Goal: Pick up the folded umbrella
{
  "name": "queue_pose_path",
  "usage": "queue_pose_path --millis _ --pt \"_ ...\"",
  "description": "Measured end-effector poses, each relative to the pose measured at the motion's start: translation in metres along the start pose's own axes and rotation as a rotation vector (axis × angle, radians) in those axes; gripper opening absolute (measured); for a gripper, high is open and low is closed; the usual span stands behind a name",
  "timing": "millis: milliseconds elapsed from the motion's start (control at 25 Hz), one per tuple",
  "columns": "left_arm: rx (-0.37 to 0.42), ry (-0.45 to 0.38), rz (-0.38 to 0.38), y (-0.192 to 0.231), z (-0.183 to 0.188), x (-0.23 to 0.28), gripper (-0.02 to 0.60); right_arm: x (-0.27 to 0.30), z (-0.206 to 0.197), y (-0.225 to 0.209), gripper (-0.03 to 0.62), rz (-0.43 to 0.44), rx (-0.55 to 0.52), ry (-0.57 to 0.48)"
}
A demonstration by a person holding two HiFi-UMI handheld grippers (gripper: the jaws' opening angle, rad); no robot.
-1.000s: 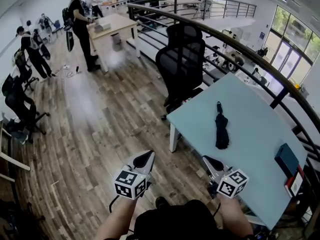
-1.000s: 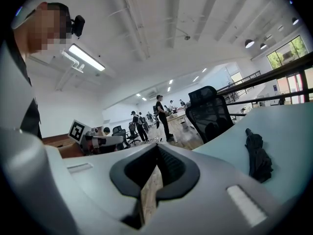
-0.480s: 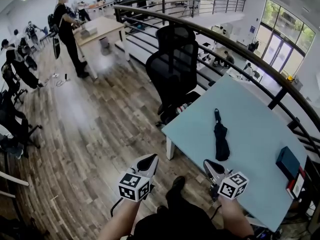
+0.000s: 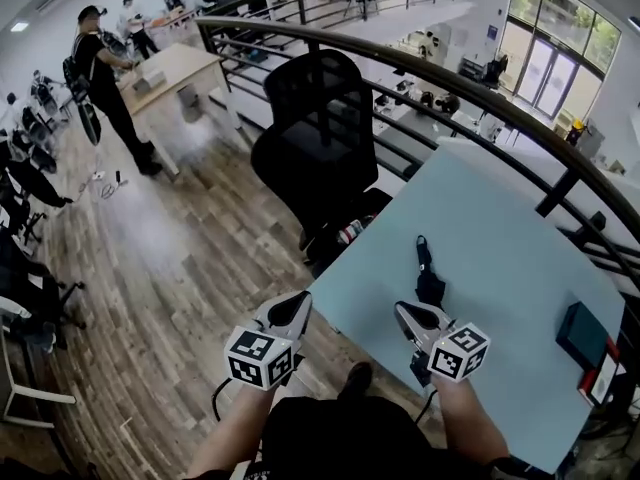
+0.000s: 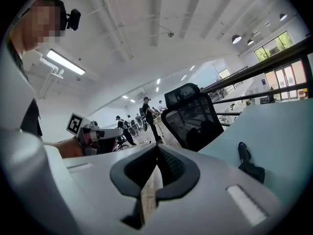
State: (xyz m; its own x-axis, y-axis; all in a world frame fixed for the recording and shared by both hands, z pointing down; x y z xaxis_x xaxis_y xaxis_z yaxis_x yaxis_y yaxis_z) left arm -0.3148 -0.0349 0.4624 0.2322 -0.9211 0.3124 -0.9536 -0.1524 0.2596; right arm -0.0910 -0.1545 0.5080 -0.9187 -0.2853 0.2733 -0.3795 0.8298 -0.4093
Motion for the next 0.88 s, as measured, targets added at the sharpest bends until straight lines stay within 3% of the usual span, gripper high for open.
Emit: queue_pose_path --millis 120,280,680,880 --pt "0.021 0.012 -0.013 0.004 0.013 0.024 0.006 0.002 0.012 -0.021 0.002 -0.024 -0.012 -0.008" --pt "0.036 0.023 -0.060 0.005 0.024 0.052 0.006 -0.009 0.013 -0.037 0.017 -0.055 0.048 -0.047" --pt "0.053 0.113 -0.238 0.002 0.020 0.133 0.006 -0.031 -0.011 -0.077 0.105 -0.228 0.095 0.035" --pt "0.049 0.147 -0.289 0.005 0.017 0.162 0.006 -0.024 -0.021 -0.100 0.135 -0.297 0.112 0.074"
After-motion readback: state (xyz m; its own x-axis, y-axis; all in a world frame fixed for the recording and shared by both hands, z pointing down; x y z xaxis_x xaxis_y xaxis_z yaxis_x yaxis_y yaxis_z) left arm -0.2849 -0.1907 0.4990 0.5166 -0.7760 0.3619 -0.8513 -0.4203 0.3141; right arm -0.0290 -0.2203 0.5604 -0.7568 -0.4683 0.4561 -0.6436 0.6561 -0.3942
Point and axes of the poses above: the fingertips, and each gripper's own axes: x forward along the fingers, y to its left, z out of its top, the point moved 6 cm from there along -x, backward along the fingers, and after that the axes turned 7 degrees about -z, right-handed, at the moved point
